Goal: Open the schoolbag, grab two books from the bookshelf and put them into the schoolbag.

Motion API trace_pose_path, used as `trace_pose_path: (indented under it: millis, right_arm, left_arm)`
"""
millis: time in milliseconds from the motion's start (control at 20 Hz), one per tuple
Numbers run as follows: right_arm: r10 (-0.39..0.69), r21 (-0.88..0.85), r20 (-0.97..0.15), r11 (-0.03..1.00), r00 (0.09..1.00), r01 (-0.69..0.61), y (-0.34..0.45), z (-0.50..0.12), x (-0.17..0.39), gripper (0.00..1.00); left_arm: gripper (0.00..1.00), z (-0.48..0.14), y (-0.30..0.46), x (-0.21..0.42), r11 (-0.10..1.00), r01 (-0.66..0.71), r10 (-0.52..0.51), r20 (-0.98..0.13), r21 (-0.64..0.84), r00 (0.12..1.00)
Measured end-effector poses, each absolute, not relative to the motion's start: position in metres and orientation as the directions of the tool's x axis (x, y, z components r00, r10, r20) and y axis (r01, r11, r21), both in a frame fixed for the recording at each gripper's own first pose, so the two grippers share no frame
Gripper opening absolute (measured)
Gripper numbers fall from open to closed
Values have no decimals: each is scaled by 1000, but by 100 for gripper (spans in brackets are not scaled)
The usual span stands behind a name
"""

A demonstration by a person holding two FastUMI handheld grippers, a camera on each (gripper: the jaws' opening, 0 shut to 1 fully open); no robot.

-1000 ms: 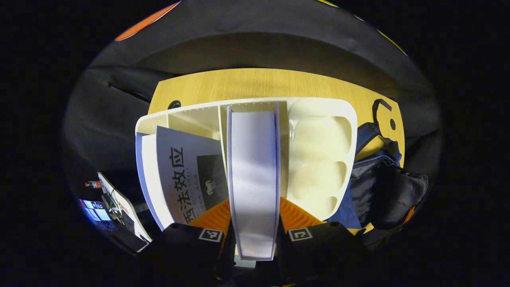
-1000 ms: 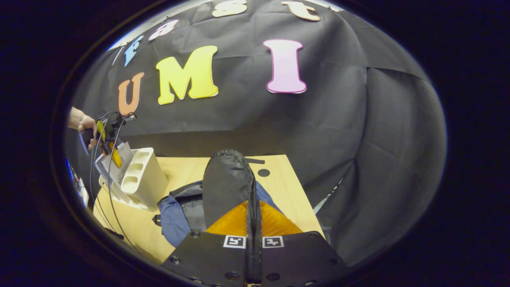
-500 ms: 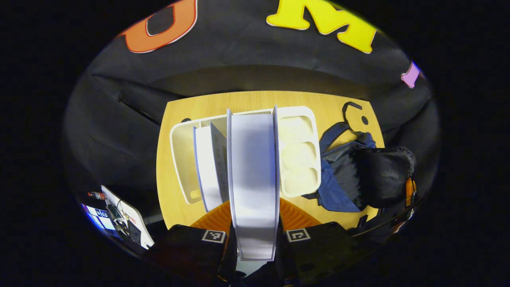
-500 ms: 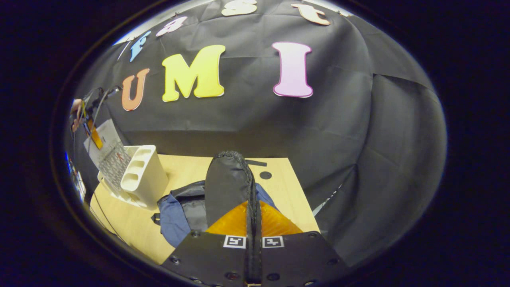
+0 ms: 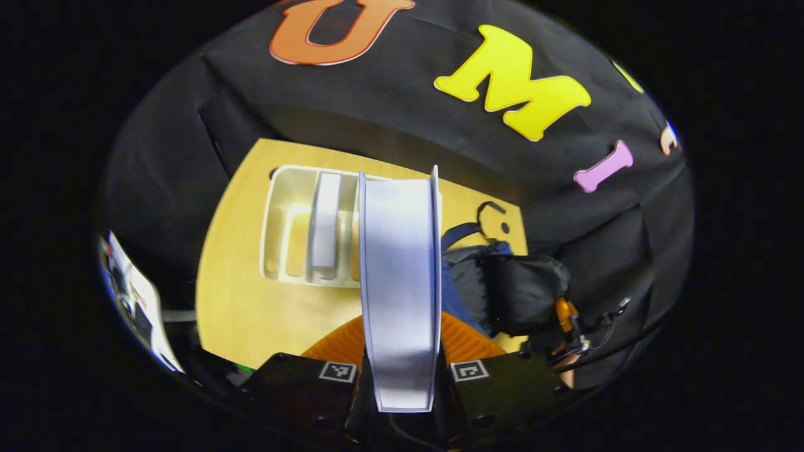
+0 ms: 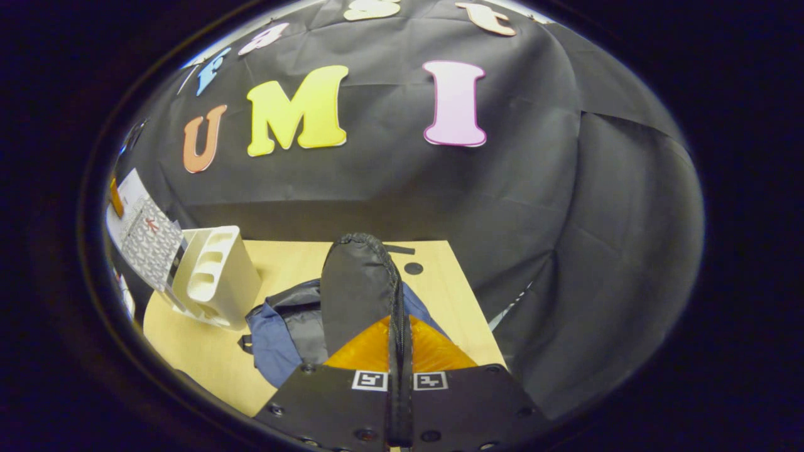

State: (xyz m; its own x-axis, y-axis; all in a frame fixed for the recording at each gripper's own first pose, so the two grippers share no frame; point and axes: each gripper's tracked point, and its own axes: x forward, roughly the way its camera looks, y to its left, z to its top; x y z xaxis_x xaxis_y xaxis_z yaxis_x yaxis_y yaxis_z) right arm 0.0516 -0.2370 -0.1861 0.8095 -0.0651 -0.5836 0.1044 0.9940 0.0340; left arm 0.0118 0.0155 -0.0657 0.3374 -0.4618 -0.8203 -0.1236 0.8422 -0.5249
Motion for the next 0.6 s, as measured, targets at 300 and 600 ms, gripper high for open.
trace_pose_path:
  millis: [300, 600]
  right_arm:
    - [-74, 25, -591, 994, 803, 111, -224, -186, 52, 0]
    - [-97, 21, -595, 991, 798, 136, -226, -181, 49, 0]
  left_arm:
    - [41, -82, -81, -2, 667, -95, -656, -642, -739, 397]
    - [40, -142, -160, -27, 617, -99, -719, -611, -780, 331]
